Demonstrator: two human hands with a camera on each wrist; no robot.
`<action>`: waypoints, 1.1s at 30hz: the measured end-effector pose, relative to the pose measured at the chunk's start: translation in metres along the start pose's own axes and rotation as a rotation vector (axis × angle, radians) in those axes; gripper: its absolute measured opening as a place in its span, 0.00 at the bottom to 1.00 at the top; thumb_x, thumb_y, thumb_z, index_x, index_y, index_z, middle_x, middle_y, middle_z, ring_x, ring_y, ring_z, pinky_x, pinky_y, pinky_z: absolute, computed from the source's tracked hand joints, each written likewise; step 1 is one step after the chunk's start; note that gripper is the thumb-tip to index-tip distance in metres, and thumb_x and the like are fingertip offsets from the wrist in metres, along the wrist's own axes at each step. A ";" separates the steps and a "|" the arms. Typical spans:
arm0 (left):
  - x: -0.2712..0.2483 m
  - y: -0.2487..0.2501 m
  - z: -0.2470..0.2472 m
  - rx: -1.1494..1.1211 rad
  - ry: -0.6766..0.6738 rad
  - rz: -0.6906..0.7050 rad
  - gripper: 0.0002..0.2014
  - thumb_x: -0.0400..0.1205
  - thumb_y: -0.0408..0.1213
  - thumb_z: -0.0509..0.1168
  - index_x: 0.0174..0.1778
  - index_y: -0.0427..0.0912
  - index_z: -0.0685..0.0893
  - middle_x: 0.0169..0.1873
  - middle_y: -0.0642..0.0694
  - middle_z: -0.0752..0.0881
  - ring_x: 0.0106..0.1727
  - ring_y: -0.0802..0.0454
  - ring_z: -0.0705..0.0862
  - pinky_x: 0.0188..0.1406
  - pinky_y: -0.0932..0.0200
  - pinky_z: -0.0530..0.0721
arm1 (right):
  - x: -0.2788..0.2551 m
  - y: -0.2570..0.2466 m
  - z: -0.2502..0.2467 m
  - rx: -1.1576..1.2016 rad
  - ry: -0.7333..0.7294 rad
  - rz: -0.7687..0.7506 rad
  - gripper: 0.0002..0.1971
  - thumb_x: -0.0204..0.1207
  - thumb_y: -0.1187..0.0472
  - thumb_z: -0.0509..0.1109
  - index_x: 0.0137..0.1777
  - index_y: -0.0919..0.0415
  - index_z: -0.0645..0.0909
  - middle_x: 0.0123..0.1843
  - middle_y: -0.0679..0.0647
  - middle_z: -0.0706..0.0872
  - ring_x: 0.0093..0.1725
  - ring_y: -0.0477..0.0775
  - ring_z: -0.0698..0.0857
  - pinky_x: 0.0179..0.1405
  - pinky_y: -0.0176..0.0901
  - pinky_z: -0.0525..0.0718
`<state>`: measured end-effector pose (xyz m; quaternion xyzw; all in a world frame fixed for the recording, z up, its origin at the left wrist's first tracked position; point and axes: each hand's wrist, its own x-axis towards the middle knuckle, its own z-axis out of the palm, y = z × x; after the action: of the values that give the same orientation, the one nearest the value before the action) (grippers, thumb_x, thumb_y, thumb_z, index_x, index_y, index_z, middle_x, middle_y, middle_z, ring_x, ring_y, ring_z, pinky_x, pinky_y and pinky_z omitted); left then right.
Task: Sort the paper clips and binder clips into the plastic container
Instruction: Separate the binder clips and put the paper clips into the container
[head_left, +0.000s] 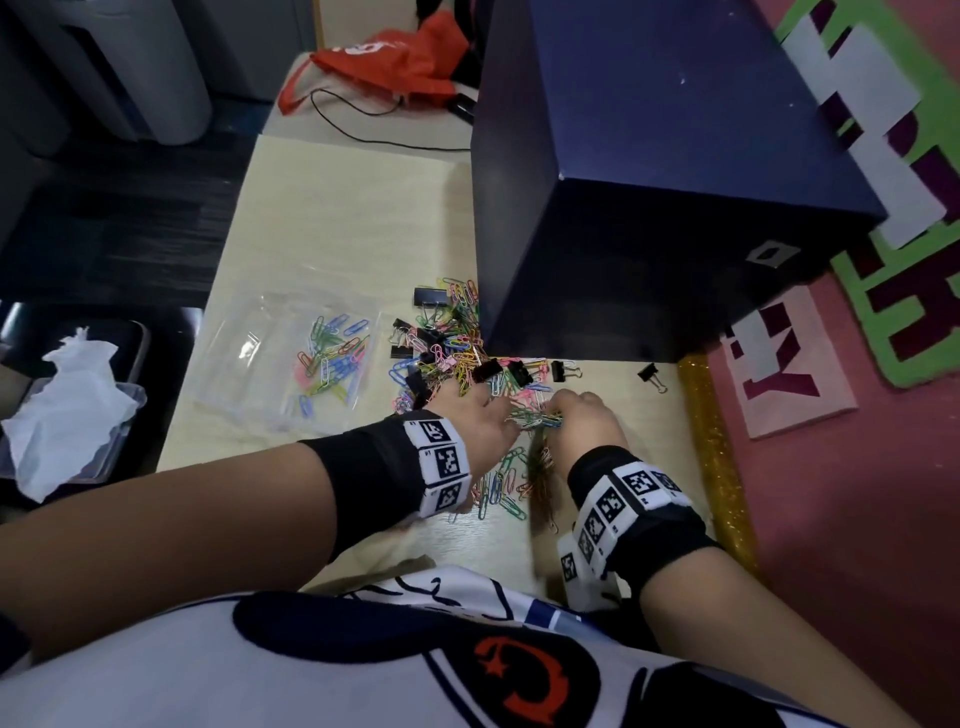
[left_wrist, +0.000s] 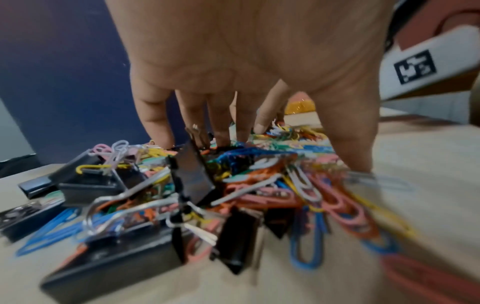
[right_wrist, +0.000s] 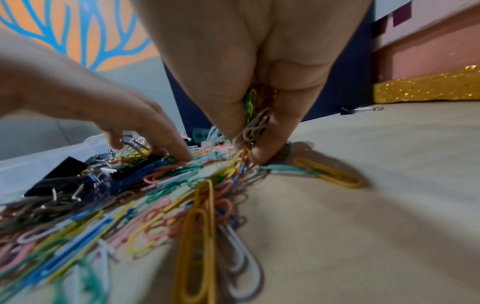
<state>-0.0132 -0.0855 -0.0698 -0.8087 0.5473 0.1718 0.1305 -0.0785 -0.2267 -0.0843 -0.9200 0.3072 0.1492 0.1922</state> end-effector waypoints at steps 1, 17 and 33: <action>0.001 0.001 0.001 -0.002 0.019 0.005 0.36 0.65 0.53 0.77 0.68 0.46 0.74 0.64 0.44 0.74 0.64 0.41 0.72 0.58 0.41 0.73 | 0.000 0.000 0.000 -0.002 -0.011 0.013 0.17 0.78 0.70 0.61 0.64 0.54 0.76 0.62 0.58 0.75 0.55 0.59 0.80 0.52 0.41 0.76; 0.007 -0.027 -0.009 -0.156 0.192 0.003 0.10 0.84 0.45 0.59 0.58 0.48 0.81 0.54 0.48 0.85 0.58 0.44 0.82 0.58 0.49 0.73 | -0.003 -0.016 0.000 -0.059 -0.069 -0.039 0.22 0.74 0.74 0.59 0.65 0.56 0.79 0.64 0.58 0.73 0.56 0.60 0.81 0.58 0.40 0.77; -0.053 -0.140 -0.008 -0.446 0.263 -0.734 0.12 0.80 0.45 0.65 0.51 0.42 0.87 0.47 0.40 0.88 0.51 0.39 0.85 0.49 0.52 0.84 | -0.005 -0.055 0.007 -0.158 -0.166 0.041 0.28 0.76 0.66 0.66 0.75 0.56 0.65 0.77 0.61 0.59 0.73 0.66 0.68 0.66 0.54 0.78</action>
<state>0.0996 0.0073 -0.0372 -0.9726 0.1860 0.1236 -0.0653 -0.0493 -0.1805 -0.0745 -0.9102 0.2964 0.2528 0.1408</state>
